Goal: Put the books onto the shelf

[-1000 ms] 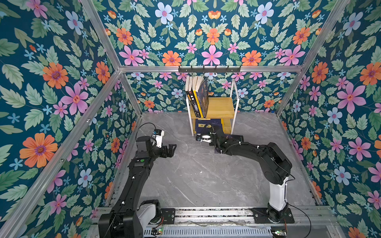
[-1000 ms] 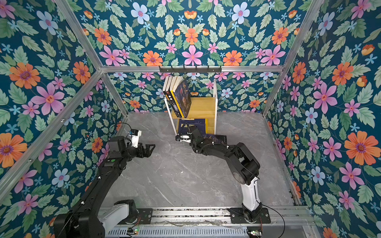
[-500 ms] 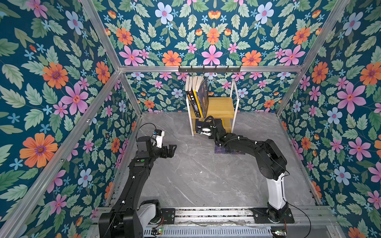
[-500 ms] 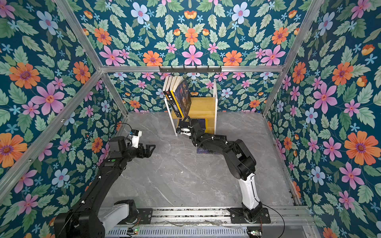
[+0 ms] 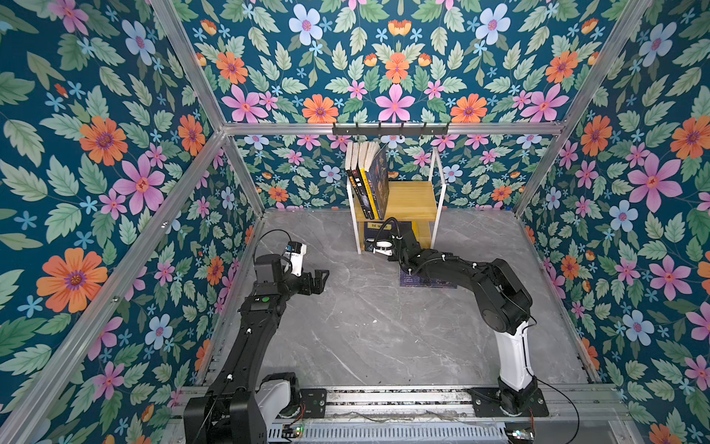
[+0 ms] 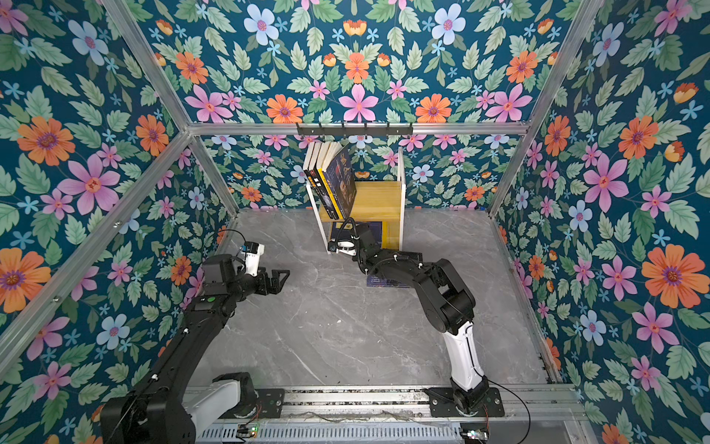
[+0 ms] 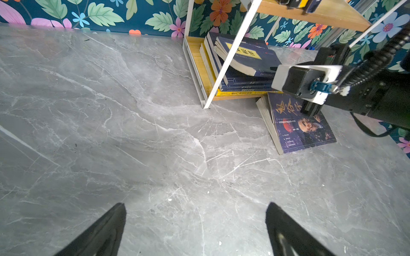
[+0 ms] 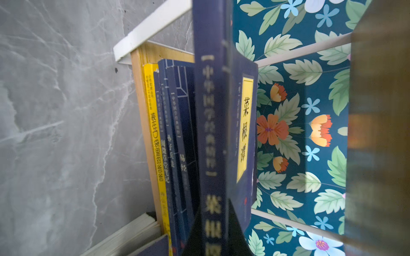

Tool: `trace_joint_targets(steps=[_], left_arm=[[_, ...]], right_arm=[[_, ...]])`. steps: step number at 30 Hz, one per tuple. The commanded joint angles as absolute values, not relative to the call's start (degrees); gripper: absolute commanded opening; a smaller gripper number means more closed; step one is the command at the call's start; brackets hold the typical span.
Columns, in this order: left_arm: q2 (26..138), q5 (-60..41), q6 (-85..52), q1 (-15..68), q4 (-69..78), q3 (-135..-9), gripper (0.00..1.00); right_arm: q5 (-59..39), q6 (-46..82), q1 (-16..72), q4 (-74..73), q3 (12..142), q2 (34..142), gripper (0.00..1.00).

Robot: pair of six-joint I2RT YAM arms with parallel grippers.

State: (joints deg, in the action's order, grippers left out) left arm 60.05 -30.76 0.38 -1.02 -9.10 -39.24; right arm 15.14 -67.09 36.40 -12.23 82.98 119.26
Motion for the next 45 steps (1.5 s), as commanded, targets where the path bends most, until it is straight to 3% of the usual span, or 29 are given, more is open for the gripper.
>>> trace_joint_targets(steps=[1,4,8,32,41,45], left_arm=[[59.8,-30.6,1.0,-1.0,-9.0,-39.5,1.0],[59.7,-30.6,0.9,-1.0,-9.1,-39.6,1.0],[59.8,-30.7,0.9,-1.0,-9.1,-39.6,1.0],[60.0,-30.7,0.6,-1.1,-9.2,-39.7,1.0],[60.5,-31.0,0.5,-1.1,-8.9,-39.5,1.0],[60.4,-30.9,0.5,-1.2,-9.0,-39.5,1.0]], right_arm=[[12.9,-66.2,36.5,-11.5,82.4,118.1,0.28],[12.2,-65.7,36.5,-10.5,81.5,117.1,0.45],[10.0,-64.3,36.5,-6.2,81.1,115.1,0.53],[7.8,-62.1,34.8,2.8,90.7,119.3,0.51],[-1.7,-57.8,35.2,12.6,90.0,115.0,0.6],[0.8,-57.9,35.6,10.6,89.7,116.9,0.64]])
